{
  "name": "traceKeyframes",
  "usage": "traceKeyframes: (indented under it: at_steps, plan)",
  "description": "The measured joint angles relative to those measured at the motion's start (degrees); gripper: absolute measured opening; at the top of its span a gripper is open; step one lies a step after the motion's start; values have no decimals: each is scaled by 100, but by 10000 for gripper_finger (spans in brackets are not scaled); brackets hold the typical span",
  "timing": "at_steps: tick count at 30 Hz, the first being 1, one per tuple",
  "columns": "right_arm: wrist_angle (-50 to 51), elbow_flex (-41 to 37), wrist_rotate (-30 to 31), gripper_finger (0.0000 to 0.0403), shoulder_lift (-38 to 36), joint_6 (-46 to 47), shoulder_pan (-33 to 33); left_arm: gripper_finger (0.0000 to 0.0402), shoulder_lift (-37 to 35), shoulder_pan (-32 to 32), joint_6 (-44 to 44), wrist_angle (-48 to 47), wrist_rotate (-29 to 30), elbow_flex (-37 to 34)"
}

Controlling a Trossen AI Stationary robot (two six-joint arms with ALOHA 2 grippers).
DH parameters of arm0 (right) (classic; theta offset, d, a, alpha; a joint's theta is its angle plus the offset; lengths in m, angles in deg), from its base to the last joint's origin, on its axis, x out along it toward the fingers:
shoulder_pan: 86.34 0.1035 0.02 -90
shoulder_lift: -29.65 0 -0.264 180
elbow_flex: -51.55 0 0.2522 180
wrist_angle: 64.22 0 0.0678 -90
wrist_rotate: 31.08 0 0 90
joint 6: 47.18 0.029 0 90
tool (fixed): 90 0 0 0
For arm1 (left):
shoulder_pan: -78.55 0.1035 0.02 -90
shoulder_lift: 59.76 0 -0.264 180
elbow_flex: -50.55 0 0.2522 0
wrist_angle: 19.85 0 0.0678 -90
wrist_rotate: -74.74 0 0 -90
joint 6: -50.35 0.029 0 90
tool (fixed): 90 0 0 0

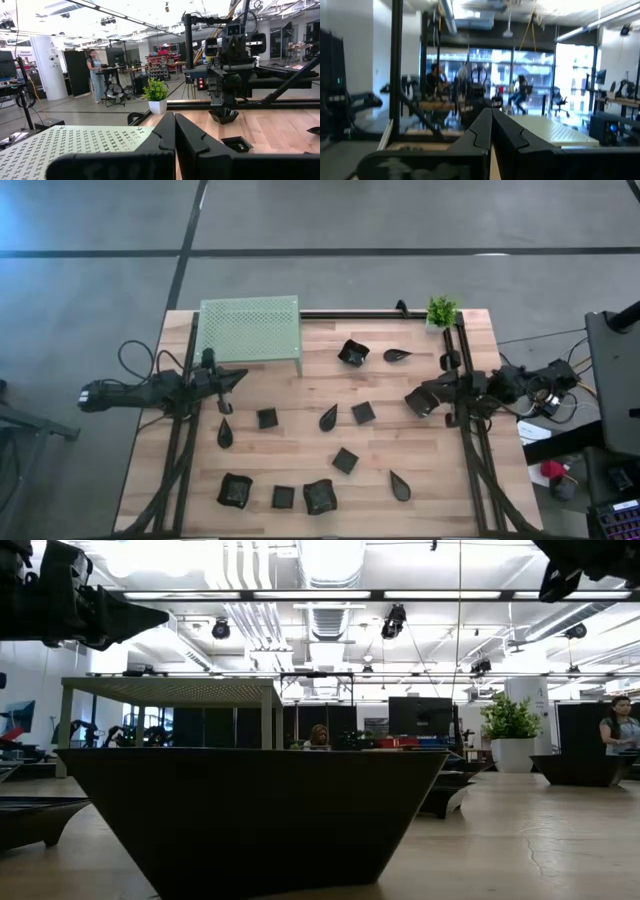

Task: Pick & Place Mini shaped plates
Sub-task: Put the black square plate on the shelf

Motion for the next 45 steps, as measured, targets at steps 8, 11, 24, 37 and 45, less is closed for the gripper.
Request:
traceKeyframes:
  at_steps: [8,11,24,37,45]
  plan:
    - [121,640,41,8,1322,349,-2,0,2,1,-1,0,-2,0]
    - [115,865,41,8,1761,476,0,0,2,0,-2,2,0,0]
    - [109,1499,55,8,2766,635,0,0,22,-2,-12,19,-139,132]
    - [107,1555,449,8,2921,641,0,0,1507,-9,-223,-1295,-540,1377]
    - [111,1547,450,8,2923,622,0,0,2862,-15,-513,-2568,-542,2248]
